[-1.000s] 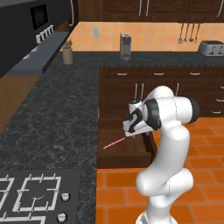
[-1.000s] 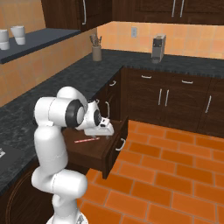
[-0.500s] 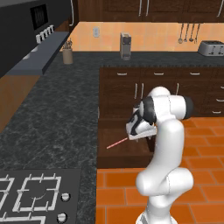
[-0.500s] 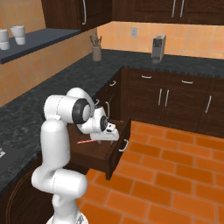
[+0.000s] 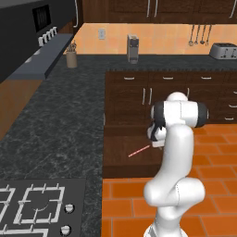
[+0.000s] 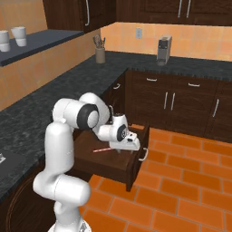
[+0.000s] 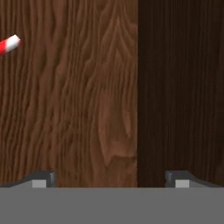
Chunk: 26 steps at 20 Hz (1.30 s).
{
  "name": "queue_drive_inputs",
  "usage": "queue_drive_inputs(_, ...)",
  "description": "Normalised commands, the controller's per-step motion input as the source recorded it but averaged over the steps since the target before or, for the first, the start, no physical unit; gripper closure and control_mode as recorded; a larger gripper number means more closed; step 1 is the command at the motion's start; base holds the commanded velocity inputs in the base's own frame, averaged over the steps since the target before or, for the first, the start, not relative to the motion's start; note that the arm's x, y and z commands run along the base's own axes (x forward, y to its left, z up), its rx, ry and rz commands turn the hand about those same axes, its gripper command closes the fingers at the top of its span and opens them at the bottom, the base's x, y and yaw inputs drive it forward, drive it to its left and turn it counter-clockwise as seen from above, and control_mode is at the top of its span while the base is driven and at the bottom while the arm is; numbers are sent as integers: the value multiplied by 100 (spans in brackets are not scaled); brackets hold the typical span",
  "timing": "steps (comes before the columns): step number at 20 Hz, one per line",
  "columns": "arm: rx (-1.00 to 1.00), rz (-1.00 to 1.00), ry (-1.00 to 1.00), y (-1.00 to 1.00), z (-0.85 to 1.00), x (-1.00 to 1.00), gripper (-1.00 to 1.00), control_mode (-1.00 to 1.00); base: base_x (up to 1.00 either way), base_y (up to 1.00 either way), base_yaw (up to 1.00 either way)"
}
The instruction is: Take a straw from the drawer in front and place it inside the glass cup on the dining counter.
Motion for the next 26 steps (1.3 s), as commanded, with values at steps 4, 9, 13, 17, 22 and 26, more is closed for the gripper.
queue_drive_inputs(4, 2, -4, -8, -4, 24, -25, -100, -100, 0, 0, 0)
queue_drive_inputs(9, 7, -7, -9, 91, 32, 2, -100, -100, 0, 0, 0)
queue_drive_inputs(13, 3, -15, -1, 51, 1, 37, -100, -100, 0, 0, 0)
queue_drive_inputs(17, 0, -18, 0, 18, -18, 61, -100, -100, 0, 0, 0)
queue_drive_inputs(22, 0, -19, 1, 2, -33, 56, -100, -100, 0, 0, 0)
queue_drive_inputs(26, 1, -17, 1, 0, -44, 27, -100, -100, 0, 0, 0)
